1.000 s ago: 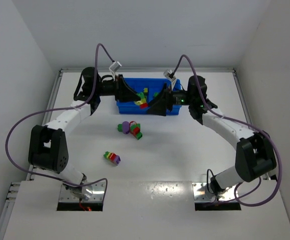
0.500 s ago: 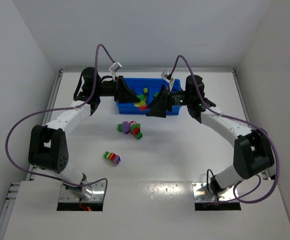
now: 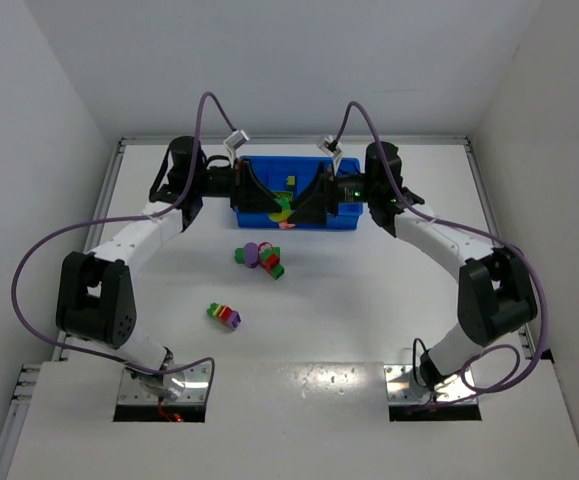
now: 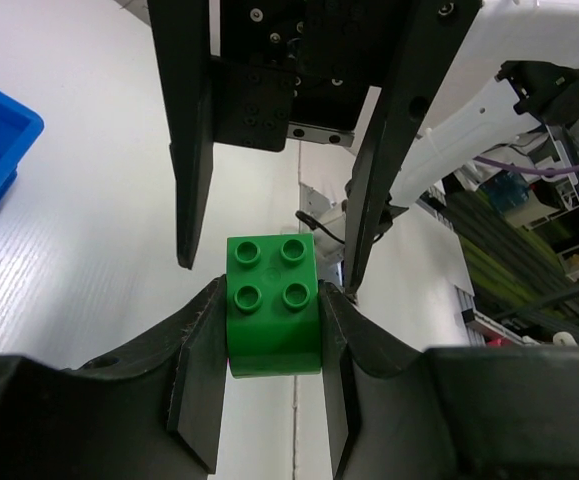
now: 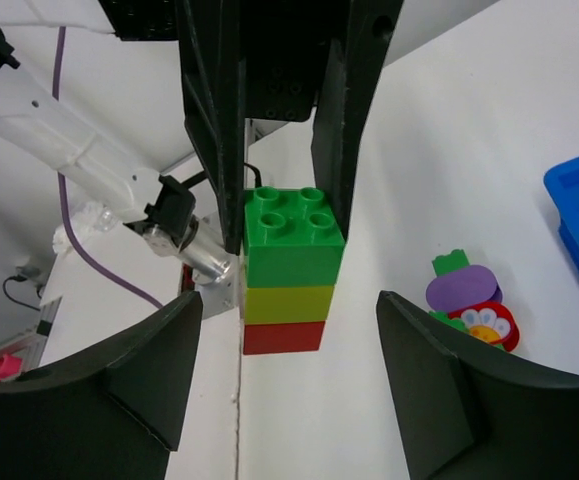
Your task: Sort the legos into containers by color
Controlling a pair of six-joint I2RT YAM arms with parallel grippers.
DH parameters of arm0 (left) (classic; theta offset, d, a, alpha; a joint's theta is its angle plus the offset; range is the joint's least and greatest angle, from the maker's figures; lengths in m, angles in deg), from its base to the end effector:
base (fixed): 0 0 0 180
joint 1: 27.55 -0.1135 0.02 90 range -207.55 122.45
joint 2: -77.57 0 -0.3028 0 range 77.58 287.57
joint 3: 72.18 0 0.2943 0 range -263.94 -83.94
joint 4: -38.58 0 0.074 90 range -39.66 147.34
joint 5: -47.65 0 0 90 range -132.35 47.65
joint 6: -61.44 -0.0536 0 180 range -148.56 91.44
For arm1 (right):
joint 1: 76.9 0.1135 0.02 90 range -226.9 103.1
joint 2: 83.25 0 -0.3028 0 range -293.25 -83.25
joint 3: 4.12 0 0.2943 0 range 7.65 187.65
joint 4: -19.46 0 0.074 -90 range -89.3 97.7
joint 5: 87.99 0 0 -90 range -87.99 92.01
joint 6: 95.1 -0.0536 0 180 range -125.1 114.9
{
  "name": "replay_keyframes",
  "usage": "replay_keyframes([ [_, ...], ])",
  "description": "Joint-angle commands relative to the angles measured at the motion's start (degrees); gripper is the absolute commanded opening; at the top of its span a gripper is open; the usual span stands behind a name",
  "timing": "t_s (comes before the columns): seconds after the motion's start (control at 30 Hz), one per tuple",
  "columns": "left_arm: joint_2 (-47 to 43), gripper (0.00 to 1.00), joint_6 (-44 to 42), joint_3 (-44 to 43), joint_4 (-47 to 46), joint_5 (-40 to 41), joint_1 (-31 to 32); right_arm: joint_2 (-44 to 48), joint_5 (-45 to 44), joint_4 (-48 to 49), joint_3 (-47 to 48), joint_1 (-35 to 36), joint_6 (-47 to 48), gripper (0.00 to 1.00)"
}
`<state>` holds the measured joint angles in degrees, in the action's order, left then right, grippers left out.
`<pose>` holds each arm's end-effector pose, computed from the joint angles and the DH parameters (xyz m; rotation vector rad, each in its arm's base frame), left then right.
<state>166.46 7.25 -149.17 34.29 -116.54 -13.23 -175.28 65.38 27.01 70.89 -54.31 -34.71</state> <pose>0.3651 -0.1464 0.3438 0.7450 1.7764 -1.6959 0.3591 0.2013 0.3138 -0.7870 1.7602 1.5839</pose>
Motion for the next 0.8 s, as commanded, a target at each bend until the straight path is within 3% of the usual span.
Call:
replay_keyframes([
  [0.0,-1.9,0.0,-1.2,-2.8,-1.0,-1.7,0.4,-1.0,3.2,3.7,2.8,1.1,0.3,0.7],
  [0.27,-0.8,0.0,-1.7,-4.4,-0.5,-1.7,0.4,-1.5,5.6,2.0,3.3,1.7,0.9,0.68],
  [0.37,-0.2,0.0,-1.7,-4.9,-0.5,-1.7,0.4,-1.5,5.6,2.0,3.3,1.7,1.4,0.61],
  [0.5,0.3,0.0,-1.7,-4.9,-0.5,-1.7,1.0,-2.6,5.6,2.5,4.3,1.7,1.4,0.47],
  [0.6,0.3,0.0,-1.7,-4.9,-0.5,-1.7,1.0,-2.6,6.1,5.0,4.3,1.7,0.1,0.28],
  [0.63,0.3,0.0,-1.7,-4.9,-0.5,-1.1,1.0,-3.2,6.1,5.0,4.9,1.7,0.1,0.16],
  [0.77,-0.2,0.0,-2.2,-4.9,-1.3,1.3,0.3,-3.2,7.5,5.0,4.4,2.2,1.1,0.02],
])
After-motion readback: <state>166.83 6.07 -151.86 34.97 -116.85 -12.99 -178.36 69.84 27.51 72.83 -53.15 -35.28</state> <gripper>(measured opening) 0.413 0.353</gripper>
